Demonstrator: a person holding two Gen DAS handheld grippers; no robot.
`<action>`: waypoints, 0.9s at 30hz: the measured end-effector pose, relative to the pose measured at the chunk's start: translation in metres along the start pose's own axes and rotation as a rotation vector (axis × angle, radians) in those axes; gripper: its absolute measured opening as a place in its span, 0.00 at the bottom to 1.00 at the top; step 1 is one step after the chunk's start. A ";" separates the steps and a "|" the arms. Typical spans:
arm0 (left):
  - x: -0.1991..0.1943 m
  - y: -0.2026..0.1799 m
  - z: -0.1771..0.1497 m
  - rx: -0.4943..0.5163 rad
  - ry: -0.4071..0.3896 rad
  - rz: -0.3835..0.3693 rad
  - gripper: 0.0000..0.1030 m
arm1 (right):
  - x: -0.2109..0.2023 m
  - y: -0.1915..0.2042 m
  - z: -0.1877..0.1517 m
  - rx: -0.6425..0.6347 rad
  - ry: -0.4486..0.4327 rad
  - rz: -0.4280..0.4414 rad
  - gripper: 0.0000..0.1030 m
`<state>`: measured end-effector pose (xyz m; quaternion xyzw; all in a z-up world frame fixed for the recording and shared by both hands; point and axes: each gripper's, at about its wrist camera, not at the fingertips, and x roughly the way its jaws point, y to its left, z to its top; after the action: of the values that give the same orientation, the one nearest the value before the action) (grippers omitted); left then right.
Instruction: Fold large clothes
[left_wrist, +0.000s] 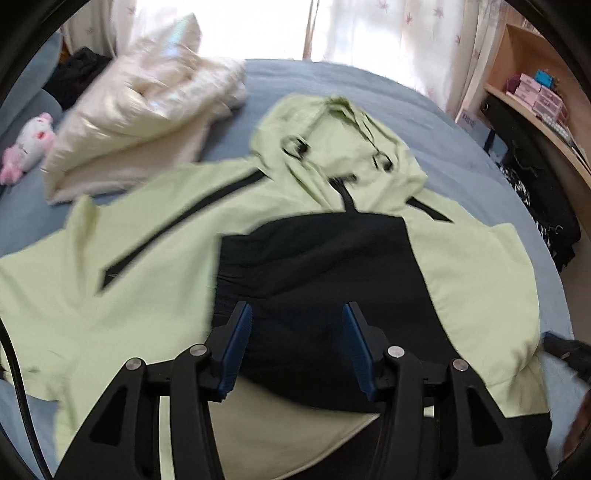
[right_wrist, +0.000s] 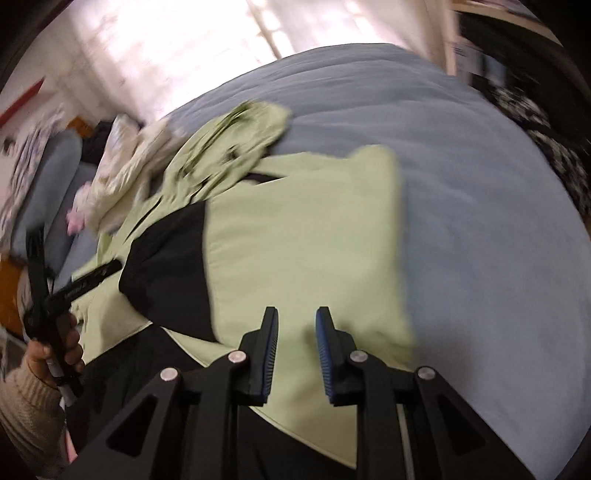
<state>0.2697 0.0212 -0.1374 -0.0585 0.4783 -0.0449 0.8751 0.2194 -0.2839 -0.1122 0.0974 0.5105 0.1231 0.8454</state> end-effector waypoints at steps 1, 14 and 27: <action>0.010 -0.005 0.000 -0.002 0.023 0.000 0.48 | 0.013 0.007 0.002 -0.021 0.019 -0.008 0.20; 0.046 -0.012 0.001 0.079 0.111 0.081 0.48 | -0.008 -0.109 -0.003 0.168 0.043 -0.249 0.13; 0.069 -0.017 0.044 0.010 0.097 0.084 0.48 | 0.057 -0.015 0.069 -0.044 0.028 -0.051 0.28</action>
<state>0.3436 -0.0023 -0.1687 -0.0317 0.5219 -0.0134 0.8523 0.3077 -0.2828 -0.1329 0.0641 0.5219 0.1139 0.8429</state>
